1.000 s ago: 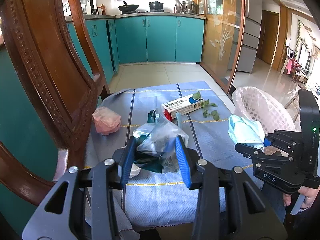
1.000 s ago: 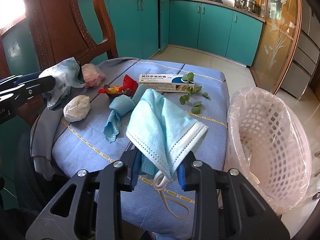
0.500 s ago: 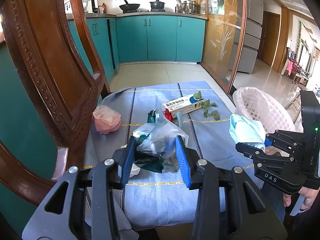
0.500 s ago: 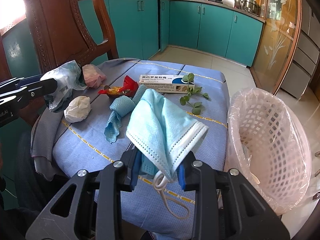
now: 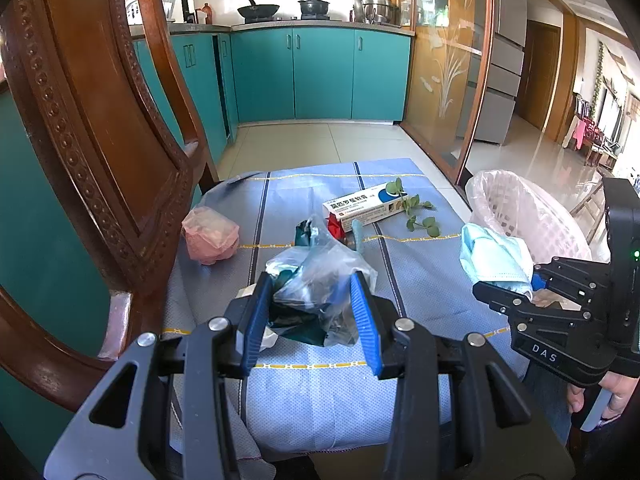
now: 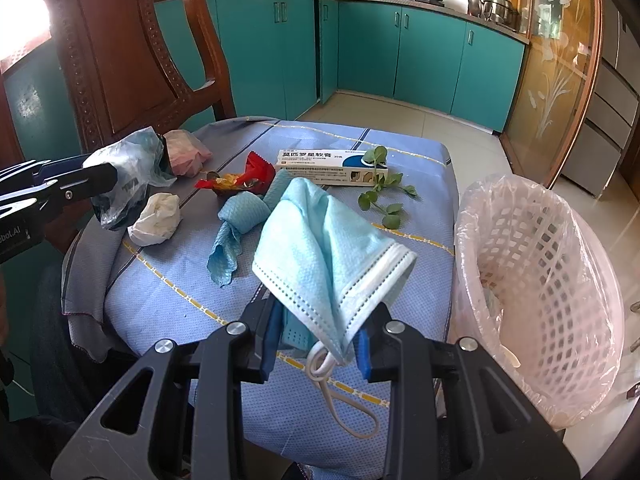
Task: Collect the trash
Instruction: 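Hold the blue mask and the clear bag above the cushion, then drop the blue mask into the basket with the right tool while the left tool drops the clear bag, then grasp the white tissue with the left tool while the right tool grasps the green sprig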
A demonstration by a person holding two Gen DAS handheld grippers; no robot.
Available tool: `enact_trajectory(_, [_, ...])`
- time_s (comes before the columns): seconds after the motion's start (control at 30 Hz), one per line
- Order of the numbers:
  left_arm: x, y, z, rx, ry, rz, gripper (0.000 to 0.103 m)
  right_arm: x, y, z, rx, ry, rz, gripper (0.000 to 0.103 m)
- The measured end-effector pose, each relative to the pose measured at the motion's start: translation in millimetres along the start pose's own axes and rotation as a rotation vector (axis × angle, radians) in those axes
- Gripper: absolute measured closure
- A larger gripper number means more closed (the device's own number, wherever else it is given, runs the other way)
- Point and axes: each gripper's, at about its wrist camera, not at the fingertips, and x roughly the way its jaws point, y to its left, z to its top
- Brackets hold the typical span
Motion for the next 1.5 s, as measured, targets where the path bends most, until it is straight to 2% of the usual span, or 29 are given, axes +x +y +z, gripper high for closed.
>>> enact_trajectory(0.23, [-2, 2, 1, -0.010, -0.001, -0.006, 0.062, -8, -6, 3, 0.024, -0.034, 0.002, 0.072])
enact_trajectory(0.4, [0, -2, 10, -0.027, -0.008, -0.048, 0.062, -32, -44, 13, 0.106, -0.100, -0.017, 0.072])
enact_trajectory(0.47, [2, -10, 17, -0.020, -0.017, -0.086, 0.062, -44, -66, 15, 0.160, -0.128, -0.025, 0.072])
enact_trajectory(0.6, [10, -34, 32, 0.006, -0.029, -0.172, 0.062, -61, -118, 6, 0.260, -0.152, -0.111, 0.072])
enact_trajectory(0.73, [28, -73, 52, 0.041, -0.030, -0.302, 0.062, -54, -162, -10, 0.346, -0.101, -0.194, 0.070])
enact_trajectory(0.8, [39, -94, 59, 0.062, -0.024, -0.361, 0.062, -47, -179, -19, 0.390, -0.047, -0.246, 0.053])
enact_trajectory(0.83, [45, -104, 62, 0.071, -0.013, -0.387, 0.062, -46, -186, -24, 0.419, -0.037, -0.260, 0.034])
enact_trajectory(0.87, [50, -114, 64, 0.078, 0.001, -0.411, 0.062, -49, -190, -29, 0.445, -0.043, -0.266, 0.022])
enact_trajectory(0.93, [61, -137, 67, 0.101, 0.028, -0.457, 0.062, -61, -199, -40, 0.498, -0.086, -0.251, 0.015])
enact_trajectory(1.13, [76, -192, 69, 0.178, 0.058, -0.563, 0.060, -78, -211, -61, 0.572, -0.104, -0.286, 0.013])
enact_trajectory(1.2, [76, -202, 66, 0.209, 0.050, -0.579, 0.042, -82, -213, -65, 0.589, -0.106, -0.288, 0.013])
enact_trajectory(1.23, [75, -203, 65, 0.222, 0.036, -0.545, 0.028, -82, -213, -66, 0.593, -0.107, -0.289, 0.013])
enact_trajectory(1.27, [72, -200, 64, 0.225, 0.017, -0.496, 0.025, -86, -215, -69, 0.593, -0.108, -0.290, 0.013])
enact_trajectory(1.37, [65, -168, 58, 0.211, -0.022, -0.328, 0.025, -88, -205, -66, 0.568, -0.122, -0.283, 0.013])
enact_trajectory(1.4, [64, -152, 56, 0.195, -0.032, -0.256, 0.025, -89, -199, -62, 0.547, -0.140, -0.269, 0.013])
enact_trajectory(1.47, [60, -107, 45, 0.150, -0.056, -0.014, 0.025, -96, -185, -56, 0.506, -0.197, -0.240, 0.013])
enact_trajectory(1.5, [60, -92, 42, 0.138, -0.058, 0.071, 0.025, -100, -174, -50, 0.478, -0.243, -0.214, 0.013])
